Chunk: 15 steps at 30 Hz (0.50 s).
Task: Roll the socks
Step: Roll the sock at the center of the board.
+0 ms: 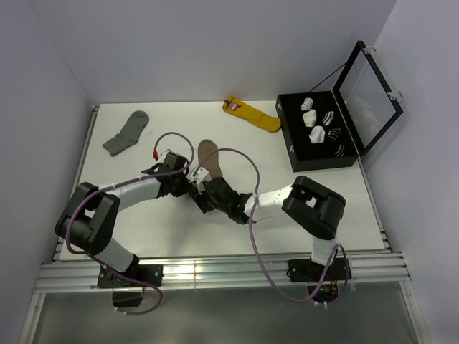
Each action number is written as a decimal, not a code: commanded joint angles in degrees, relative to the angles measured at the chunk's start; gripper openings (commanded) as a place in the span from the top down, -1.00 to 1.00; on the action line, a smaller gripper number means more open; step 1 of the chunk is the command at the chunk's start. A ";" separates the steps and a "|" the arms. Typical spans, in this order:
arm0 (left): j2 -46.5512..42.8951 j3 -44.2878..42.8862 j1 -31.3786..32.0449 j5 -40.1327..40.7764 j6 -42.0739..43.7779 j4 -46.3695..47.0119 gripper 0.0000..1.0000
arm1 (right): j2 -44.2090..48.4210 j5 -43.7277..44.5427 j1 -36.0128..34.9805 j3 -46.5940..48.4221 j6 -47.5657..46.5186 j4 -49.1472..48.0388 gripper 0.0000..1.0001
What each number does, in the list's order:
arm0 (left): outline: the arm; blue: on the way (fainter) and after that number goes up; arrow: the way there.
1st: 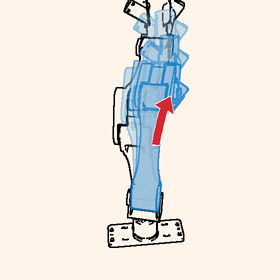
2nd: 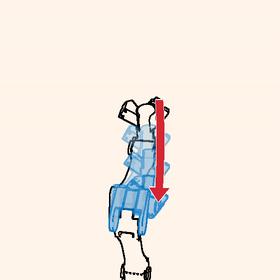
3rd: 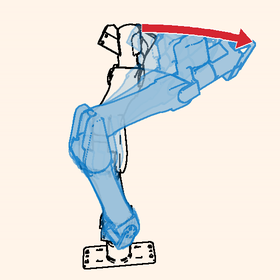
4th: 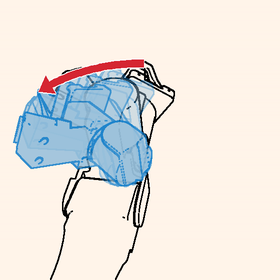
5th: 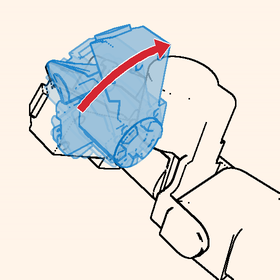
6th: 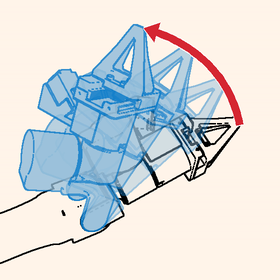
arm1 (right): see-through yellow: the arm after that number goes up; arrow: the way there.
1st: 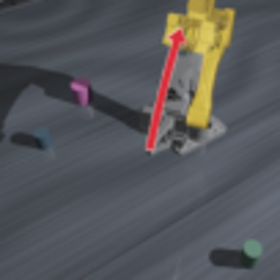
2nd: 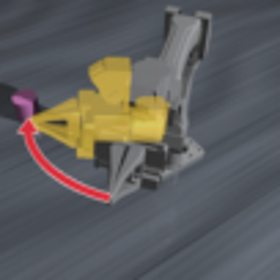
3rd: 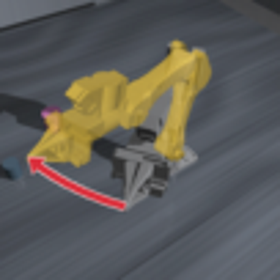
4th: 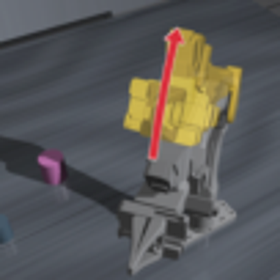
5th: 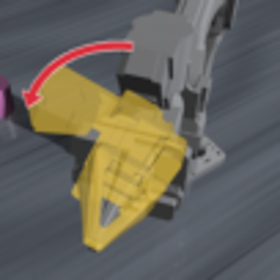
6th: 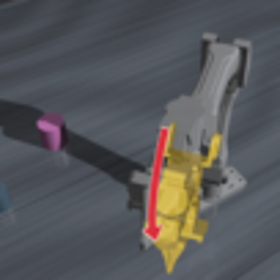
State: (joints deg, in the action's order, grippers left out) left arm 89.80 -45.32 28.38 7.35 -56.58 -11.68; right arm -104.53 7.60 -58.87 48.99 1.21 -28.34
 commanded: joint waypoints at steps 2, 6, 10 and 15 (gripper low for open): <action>0.81 -1.53 0.27 -1.11 1.38 -1.33 0.83 | -2.25 2.95 -1.24 3.04 -3.67 -2.60 -0.13; 1.26 -1.61 0.27 -1.73 1.12 -1.24 0.84 | -5.24 4.36 -2.04 4.62 -4.64 -1.72 -0.13; 1.34 -1.79 0.27 -1.90 1.12 -1.32 0.84 | -7.79 5.06 -2.04 5.24 -4.55 -0.15 -0.01; 0.91 -2.14 0.27 -1.38 1.12 -1.85 0.81 | -8.32 5.68 -1.86 5.67 -3.32 3.37 0.45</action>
State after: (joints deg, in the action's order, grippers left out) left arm 90.39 -45.93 28.36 6.98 -56.31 -12.01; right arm -111.39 12.36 -60.45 53.19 -2.50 -27.92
